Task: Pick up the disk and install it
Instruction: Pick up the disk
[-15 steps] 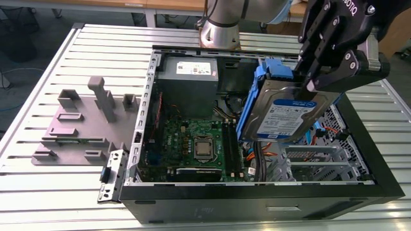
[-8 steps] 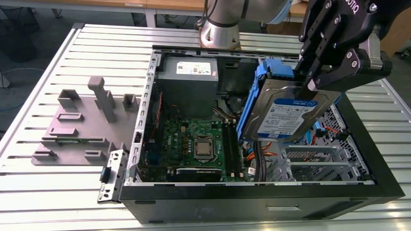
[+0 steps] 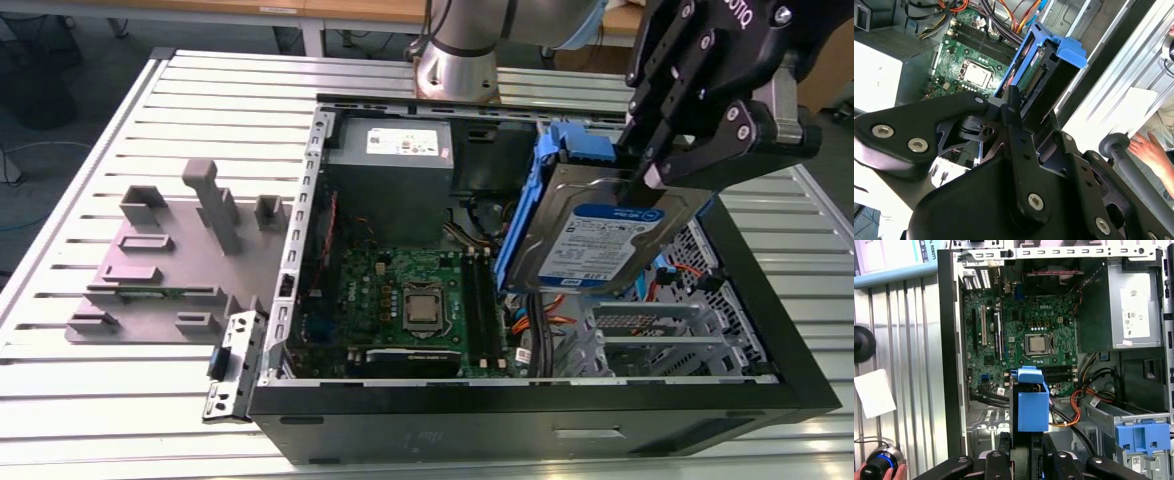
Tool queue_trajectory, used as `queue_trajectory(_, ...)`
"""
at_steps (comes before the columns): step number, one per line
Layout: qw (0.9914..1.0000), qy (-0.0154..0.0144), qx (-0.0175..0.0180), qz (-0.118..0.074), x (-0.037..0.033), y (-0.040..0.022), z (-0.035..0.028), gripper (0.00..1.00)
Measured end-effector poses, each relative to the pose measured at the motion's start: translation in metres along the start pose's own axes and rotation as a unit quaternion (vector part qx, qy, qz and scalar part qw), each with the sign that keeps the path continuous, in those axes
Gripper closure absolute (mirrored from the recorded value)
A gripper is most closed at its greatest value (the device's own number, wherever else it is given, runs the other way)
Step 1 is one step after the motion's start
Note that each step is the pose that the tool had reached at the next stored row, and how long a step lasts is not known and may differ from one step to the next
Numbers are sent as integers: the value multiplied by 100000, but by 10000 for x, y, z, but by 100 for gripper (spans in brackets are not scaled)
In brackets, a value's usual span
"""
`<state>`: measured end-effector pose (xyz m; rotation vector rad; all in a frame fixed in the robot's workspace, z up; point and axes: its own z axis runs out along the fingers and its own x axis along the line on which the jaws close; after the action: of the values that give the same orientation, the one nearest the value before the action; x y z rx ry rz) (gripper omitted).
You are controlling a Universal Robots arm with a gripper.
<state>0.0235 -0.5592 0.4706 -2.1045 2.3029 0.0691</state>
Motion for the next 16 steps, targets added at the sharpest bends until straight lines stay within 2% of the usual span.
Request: queue_trajectory(16, 100000, -8, -3, 6, -27, -311, 0, 65)
